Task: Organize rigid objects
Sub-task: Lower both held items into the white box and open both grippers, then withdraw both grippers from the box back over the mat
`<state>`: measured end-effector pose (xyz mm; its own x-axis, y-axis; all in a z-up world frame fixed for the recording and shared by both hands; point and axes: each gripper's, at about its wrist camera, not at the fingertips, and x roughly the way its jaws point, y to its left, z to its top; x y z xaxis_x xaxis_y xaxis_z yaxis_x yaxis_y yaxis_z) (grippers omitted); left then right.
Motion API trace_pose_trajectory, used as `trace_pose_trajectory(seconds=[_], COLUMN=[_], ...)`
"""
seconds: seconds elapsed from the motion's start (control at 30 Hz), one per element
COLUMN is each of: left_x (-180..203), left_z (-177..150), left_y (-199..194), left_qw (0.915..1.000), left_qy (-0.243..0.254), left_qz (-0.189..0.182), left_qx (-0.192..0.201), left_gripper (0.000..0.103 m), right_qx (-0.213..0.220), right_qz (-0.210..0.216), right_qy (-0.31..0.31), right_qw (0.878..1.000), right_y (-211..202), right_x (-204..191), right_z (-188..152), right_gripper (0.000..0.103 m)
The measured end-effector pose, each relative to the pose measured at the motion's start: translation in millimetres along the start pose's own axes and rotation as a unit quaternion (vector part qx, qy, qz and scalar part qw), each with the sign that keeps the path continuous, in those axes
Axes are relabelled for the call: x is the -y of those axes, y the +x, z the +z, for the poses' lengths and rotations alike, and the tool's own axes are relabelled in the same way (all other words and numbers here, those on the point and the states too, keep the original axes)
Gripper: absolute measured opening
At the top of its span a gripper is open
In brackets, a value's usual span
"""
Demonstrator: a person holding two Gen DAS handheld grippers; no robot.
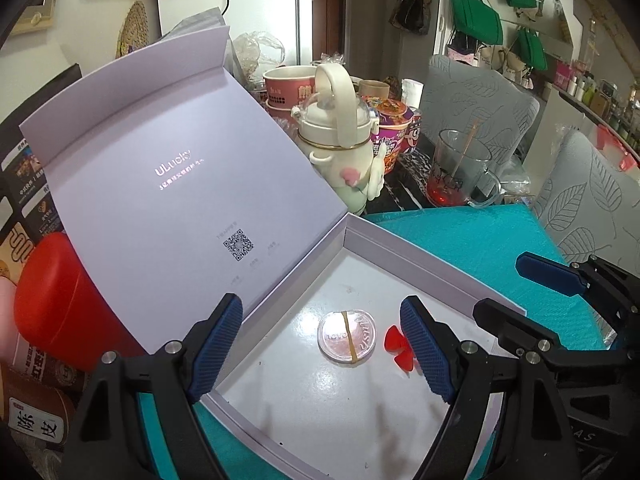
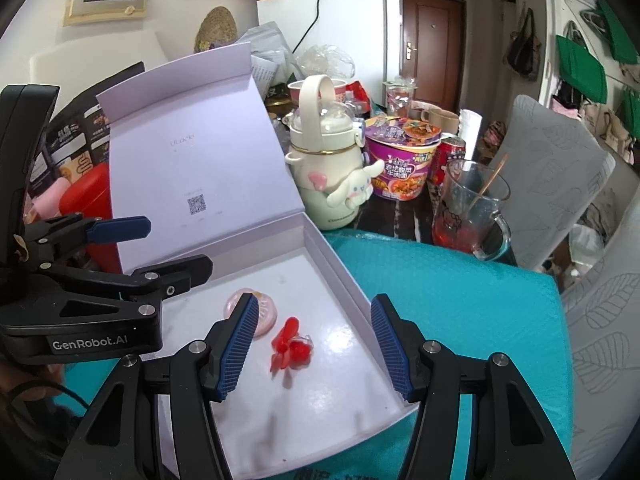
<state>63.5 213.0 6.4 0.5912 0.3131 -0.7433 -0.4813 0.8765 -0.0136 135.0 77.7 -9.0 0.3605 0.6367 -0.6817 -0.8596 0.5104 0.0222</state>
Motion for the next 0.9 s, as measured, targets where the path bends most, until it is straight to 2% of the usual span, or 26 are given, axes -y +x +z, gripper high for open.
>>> trace_pose_trajectory(seconds=[0.27,0.6,0.9], left_x=[6.5,34.3,63.9], left_z=[1.5,-4.6,-17.0], left_y=[-32.9,-57.7,-80.8], left_qw=[0.9994,0.9965,0.9915], left_qy=[0.011,0.039,0.071], left_qz=[-0.009,-0.051,-0.084], left_qx=[0.032,0.054,0.068], left_gripper=[0.081,0.081,0.081], right_qx=[0.025,0.047,0.05], right_qz=[-0.018,-0.066,-0.119], right_qy=[0.002,0.015,0.043], right_qw=[1.0,0.997,0.991], right_y=[-31.1,-81.0,-123.4], right_x=[-6.7,-2.0,6.0], right_z=[0.9,-7.7,-29.4], right_gripper=[0.059,0.059,0.059])
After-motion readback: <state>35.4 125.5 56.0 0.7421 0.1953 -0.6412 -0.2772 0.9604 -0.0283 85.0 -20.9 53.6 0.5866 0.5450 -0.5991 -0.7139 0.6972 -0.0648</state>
